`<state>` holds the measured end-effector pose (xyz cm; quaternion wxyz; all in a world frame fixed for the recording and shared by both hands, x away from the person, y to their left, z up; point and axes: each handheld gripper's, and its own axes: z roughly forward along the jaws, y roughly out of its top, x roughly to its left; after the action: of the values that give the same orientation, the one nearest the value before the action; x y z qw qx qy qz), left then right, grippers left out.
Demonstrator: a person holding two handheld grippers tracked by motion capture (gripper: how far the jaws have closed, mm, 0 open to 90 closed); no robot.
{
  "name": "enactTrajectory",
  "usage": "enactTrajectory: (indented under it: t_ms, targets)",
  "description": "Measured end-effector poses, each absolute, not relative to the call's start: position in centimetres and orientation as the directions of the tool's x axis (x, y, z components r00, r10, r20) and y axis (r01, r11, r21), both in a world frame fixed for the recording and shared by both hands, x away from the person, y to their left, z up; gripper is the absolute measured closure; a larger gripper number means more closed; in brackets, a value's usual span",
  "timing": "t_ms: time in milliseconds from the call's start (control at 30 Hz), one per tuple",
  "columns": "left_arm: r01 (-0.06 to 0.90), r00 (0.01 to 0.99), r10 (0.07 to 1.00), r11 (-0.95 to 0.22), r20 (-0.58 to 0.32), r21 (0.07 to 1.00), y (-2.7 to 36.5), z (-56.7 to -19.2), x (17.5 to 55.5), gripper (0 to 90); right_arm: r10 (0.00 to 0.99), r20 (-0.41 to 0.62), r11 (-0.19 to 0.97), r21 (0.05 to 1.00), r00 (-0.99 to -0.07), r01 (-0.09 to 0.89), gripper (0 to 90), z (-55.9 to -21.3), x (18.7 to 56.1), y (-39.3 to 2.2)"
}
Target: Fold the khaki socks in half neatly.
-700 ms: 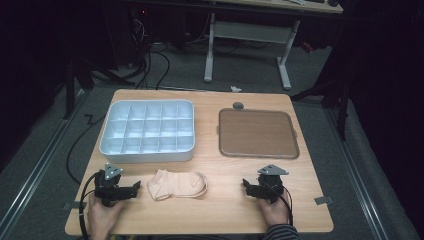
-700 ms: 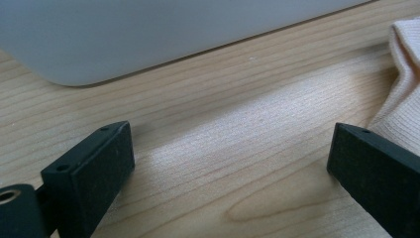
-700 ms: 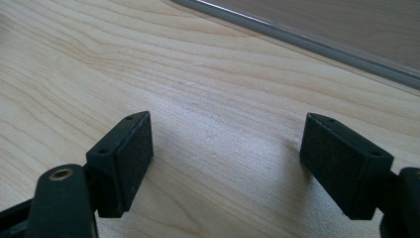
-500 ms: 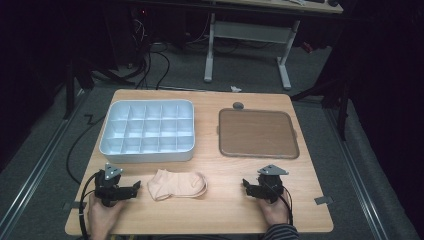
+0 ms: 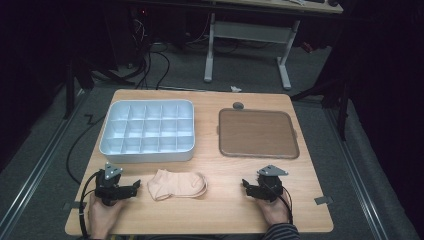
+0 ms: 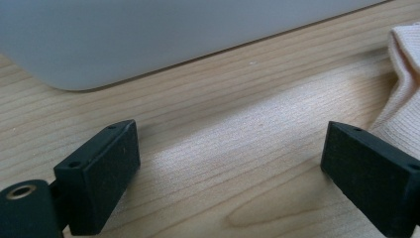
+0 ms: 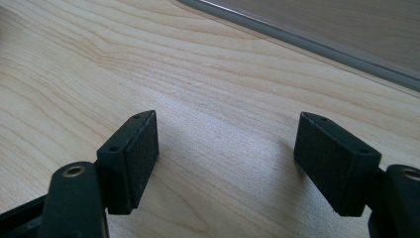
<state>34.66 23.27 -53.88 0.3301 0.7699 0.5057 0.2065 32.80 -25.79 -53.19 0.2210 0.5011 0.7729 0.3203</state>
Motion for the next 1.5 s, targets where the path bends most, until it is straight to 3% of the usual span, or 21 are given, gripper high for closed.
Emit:
enactTrajectory:
  t_ms: [267, 467, 633, 1000, 1500]
  targets:
    - [0.643, 0.404, 0.915, -0.270, -0.018, 0.717, 23.3, -53.9, 34.7, 8.4, 0.918, -0.015, 0.285, 0.723, -0.397, 0.629, 32.0, -53.2, 32.7, -25.9]
    - [0.633, 0.407, 0.913, -0.266, -0.019, 0.727, 23.2, -53.8, 34.5, 15.1, 0.926, -0.019, 0.269, 0.731, -0.376, 0.627, 46.0, -53.1, 32.5, -26.1]
    - [0.628, 0.420, 0.906, -0.250, -0.051, 0.737, 23.3, -53.7, 34.5, 16.6, 0.928, 0.015, 0.241, 0.735, -0.371, 0.633, 50.2, -52.9, 32.4, -26.1]
    - [0.620, 0.496, 0.850, -0.202, -0.180, 0.758, 22.6, -52.8, 33.6, 20.7, 0.906, 0.094, 0.196, 0.771, -0.414, 0.605, 51.0, -51.3, 31.1, -25.3]
    - [0.631, 0.539, 0.827, -0.272, -0.158, 0.726, 19.5, -52.8, 33.1, 24.9, 0.808, 0.132, 0.269, 0.785, -0.574, 0.559, 52.5, -50.0, 30.3, -18.8]
